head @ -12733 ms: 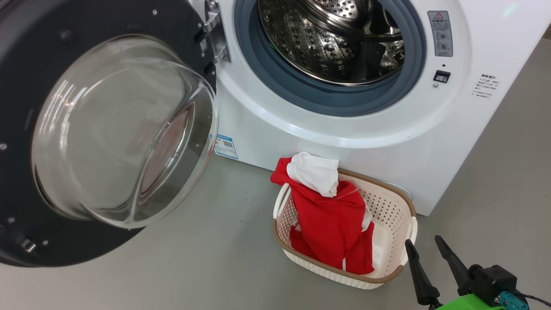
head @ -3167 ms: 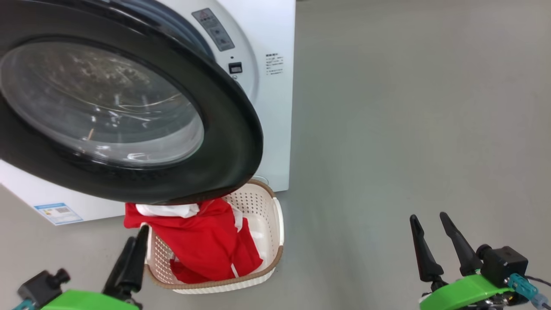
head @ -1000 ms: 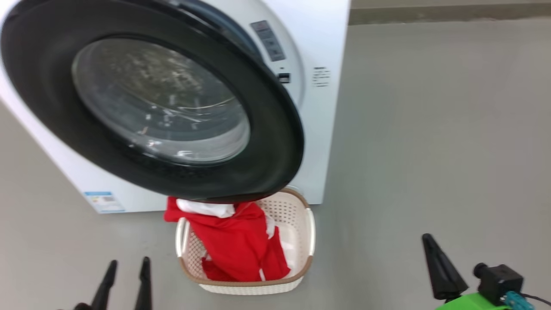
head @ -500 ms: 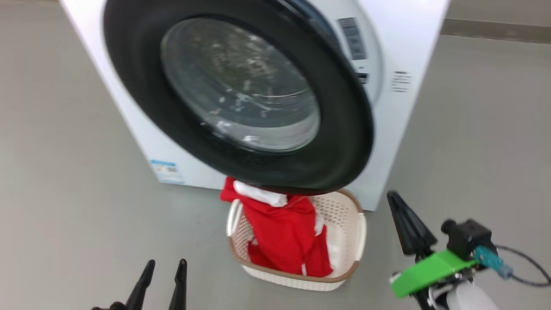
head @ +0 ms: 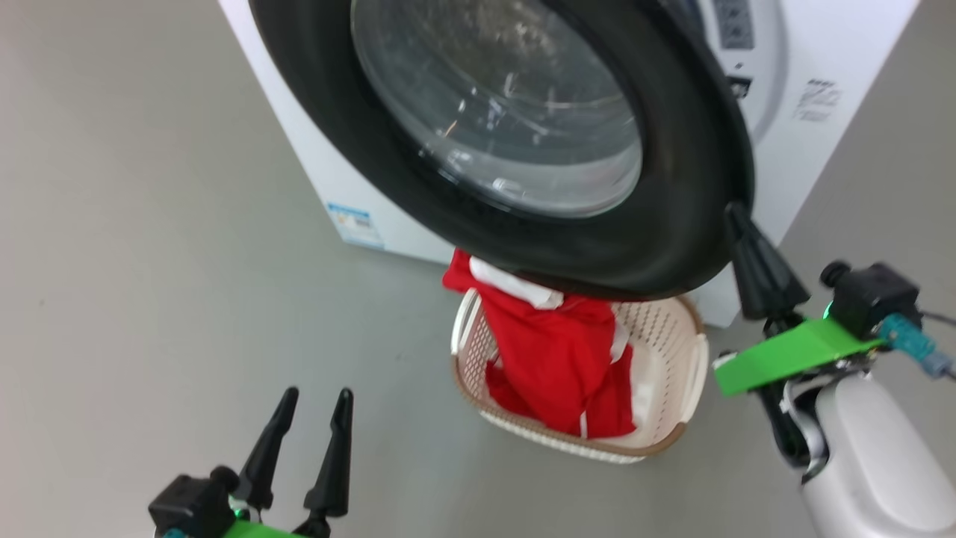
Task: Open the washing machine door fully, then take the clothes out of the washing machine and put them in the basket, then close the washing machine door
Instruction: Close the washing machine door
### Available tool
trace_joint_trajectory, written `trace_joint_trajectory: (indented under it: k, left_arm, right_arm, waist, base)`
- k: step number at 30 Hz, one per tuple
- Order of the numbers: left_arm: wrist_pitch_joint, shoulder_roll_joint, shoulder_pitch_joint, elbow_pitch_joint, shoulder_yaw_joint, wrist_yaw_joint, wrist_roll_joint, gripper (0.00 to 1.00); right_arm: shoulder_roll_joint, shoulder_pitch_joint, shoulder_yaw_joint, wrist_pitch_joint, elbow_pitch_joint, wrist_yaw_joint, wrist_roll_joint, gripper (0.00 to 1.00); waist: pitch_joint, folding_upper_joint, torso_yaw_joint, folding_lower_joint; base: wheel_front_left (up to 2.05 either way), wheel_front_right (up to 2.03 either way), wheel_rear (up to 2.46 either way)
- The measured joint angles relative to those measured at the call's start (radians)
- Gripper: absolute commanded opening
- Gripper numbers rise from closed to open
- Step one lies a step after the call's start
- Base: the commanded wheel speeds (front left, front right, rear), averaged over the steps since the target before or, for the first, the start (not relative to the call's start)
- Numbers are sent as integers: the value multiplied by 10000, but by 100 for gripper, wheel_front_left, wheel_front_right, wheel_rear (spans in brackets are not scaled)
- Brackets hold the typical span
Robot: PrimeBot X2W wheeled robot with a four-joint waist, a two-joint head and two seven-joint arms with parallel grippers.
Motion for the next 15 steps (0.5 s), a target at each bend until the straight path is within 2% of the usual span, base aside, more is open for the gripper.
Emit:
trace_joint_trajectory:
  k: [15]
  left_arm:
    - [0, -71, -1155, -165, -374, 0, -420, 100]
  right_arm:
    - [-230, -1468, -485, -2, 109, 31, -332, 0]
  waist:
    - [1620, 0, 394, 0]
  base:
    - [0, 0, 0]
